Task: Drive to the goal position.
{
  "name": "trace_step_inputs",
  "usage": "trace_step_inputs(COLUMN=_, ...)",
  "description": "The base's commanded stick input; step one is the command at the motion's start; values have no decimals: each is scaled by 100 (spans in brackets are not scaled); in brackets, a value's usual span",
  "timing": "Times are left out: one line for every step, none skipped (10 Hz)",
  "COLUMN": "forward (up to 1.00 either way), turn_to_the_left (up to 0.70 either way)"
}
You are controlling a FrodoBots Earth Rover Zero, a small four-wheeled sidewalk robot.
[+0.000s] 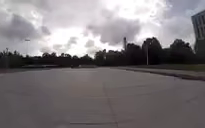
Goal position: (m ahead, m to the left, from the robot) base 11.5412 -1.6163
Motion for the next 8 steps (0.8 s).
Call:
trace_step_inputs(forward=70, turn_to_the_left=35)
trace_step_inputs(forward=70, turn_to_the_left=35)
trace_step_inputs(forward=70, turn_to_the_left=35)
trace_step_inputs(forward=70, turn_to_the_left=35)
trace_step_inputs(forward=70, turn_to_the_left=35)
trace_step_inputs(forward=70, turn_to_the_left=35)
trace_step_inputs(forward=70, turn_to_the_left=35)
trace_step_inputs(forward=70, turn_to_the_left=0)
